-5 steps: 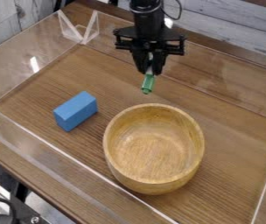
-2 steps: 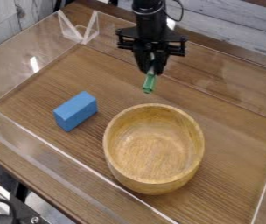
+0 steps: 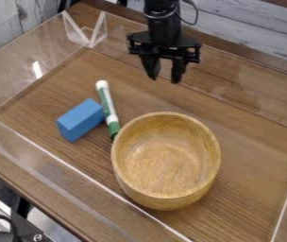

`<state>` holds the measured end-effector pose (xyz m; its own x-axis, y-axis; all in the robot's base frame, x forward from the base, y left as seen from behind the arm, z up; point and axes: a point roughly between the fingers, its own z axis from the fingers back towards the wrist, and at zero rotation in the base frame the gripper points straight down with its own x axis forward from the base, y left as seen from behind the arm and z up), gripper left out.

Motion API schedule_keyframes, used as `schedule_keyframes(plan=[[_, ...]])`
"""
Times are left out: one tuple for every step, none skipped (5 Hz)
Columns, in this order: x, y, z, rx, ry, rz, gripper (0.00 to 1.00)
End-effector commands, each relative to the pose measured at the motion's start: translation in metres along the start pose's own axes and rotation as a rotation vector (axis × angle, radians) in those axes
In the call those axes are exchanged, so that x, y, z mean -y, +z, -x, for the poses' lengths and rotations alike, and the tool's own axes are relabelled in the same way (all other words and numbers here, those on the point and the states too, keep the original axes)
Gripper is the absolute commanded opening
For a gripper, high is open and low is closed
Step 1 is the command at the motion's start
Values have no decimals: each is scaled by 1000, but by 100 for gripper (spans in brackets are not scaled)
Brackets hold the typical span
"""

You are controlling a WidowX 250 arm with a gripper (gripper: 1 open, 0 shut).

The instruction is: Remove the green marker from inside the brown bowl and put it on the table

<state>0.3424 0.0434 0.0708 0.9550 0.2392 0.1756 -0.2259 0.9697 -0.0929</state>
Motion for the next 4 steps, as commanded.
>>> schedule_keyframes(plan=[[-5, 12, -12, 41, -3, -5, 100], [-8, 9, -10, 27, -1, -8, 100], [-13, 7, -10, 22, 3, -6, 100], [-17, 5, -10, 16, 19, -9, 100]])
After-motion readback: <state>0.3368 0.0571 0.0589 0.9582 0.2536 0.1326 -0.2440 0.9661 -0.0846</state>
